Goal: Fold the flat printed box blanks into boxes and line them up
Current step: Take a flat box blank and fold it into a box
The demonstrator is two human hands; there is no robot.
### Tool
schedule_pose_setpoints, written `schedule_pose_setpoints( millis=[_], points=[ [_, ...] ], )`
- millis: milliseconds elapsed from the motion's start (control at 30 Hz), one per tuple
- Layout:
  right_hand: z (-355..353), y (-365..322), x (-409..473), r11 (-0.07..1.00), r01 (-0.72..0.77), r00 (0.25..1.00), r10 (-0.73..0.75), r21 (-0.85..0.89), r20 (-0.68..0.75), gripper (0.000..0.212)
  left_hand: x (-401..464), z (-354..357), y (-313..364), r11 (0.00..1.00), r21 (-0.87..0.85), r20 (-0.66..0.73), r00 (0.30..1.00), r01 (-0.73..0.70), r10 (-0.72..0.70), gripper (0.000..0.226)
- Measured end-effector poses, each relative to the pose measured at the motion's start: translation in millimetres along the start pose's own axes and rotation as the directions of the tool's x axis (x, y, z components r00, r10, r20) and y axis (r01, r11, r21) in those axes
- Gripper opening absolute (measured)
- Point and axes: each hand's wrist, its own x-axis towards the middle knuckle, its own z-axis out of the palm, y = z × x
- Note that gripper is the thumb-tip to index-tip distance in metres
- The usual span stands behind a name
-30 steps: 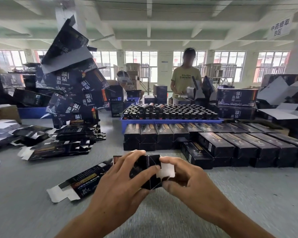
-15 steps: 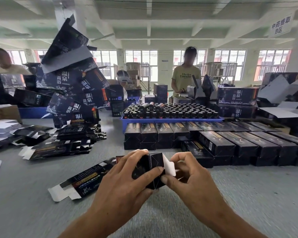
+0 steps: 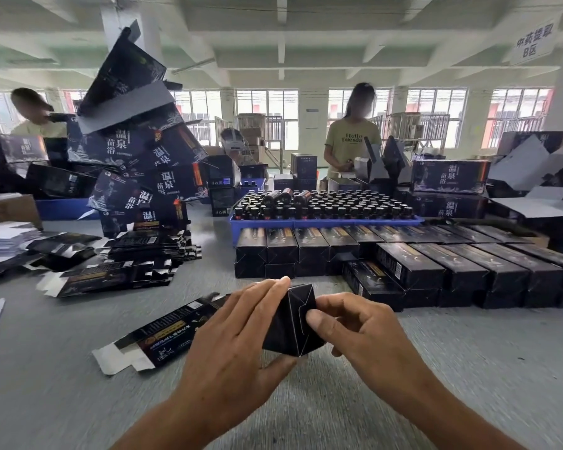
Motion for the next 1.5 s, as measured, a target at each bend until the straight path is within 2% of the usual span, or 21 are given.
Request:
schedule_pose_setpoints(
  millis=[100,267,633,733,867,1067,1167,1200,1233,1300,1367,1400,1467,1500],
  points=[
    [-1.0,-1.8,-0.2,0.999,0.001,1.000,-0.001,0.053,0.008,0.026,0.0,-0.4,0.3,1.000,0.013,-0.003,1.000,-0.013,0.013,0.081],
    [0.2,-5.2,-1.8,0.995,0.008,1.000,-0.006,0.099,-0.022,0.003,0.3,0.1,0.6,1.000,-0.007,-0.013,1.000,-0.027,0.027,0.079],
    [3.8,-8.5,-6.4,0.997,0.054,0.992,-0.059,-0.050,-0.115,0.005,1.4,-0.4,3.1,0.999,-0.020,-0.011,0.999,-0.036,0.036,0.080],
    [1.1,-9.6,-4.4,0.999,0.041,0.996,-0.040,0.017,-0.074,0.003,1.4,-1.7,3.0,0.999,-0.020,-0.014,1.000,-0.025,0.024,0.080],
    [-5.8,-11.6,-1.8,0.989,-0.003,1.000,0.002,0.150,0.010,0.015,1.5,-2.3,3.3,0.999,-0.039,-0.024,1.000,-0.018,0.017,0.082],
    [-7.5,-6.4,0.0,0.991,-0.013,0.999,0.008,0.137,0.038,0.031,1.0,-3.0,3.0,0.998,-0.064,-0.039,0.999,-0.010,0.007,0.083],
    [-2.0,-5.8,-3.4,1.000,0.002,0.999,-0.002,-0.004,0.050,0.067,-0.3,0.9,4.1,0.996,-0.071,-0.023,0.999,-0.049,0.048,0.081],
    [0.9,-6.2,-4.8,0.998,0.001,0.998,0.002,-0.058,0.057,0.073,-1.0,2.7,4.6,0.994,-0.085,-0.013,0.997,-0.075,0.074,0.079],
    [3.7,-5.8,-5.5,0.996,0.006,0.998,-0.001,-0.090,0.056,0.071,-1.4,4.4,5.1,0.990,-0.099,-0.003,0.995,-0.101,0.101,0.078],
    [6.8,-4.8,-4.4,0.997,0.006,1.000,-0.006,-0.071,0.003,0.054,-0.8,5.9,4.9,0.986,-0.109,0.008,0.992,-0.124,0.126,0.078],
    [4.3,-5.0,-0.8,0.997,-0.050,0.996,0.054,0.051,-0.074,0.044,0.7,6.3,3.7,0.991,-0.113,-0.017,0.997,-0.077,0.076,0.080],
    [1.2,-3.4,1.9,0.988,-0.083,0.991,0.095,0.128,-0.095,0.046,1.0,6.0,2.5,0.993,-0.117,-0.050,0.999,-0.027,0.021,0.076],
    [-5.8,0.3,6.2,0.956,-0.140,0.982,0.167,0.259,-0.087,0.056,2.0,3.6,0.2,0.972,-0.183,-0.113,0.980,0.144,-0.167,0.066],
    [-8.2,2.1,7.7,0.941,-0.163,0.980,0.189,0.298,-0.061,0.057,3.0,1.5,-0.3,0.929,-0.264,-0.112,0.949,0.259,-0.296,0.063]
  ],
)
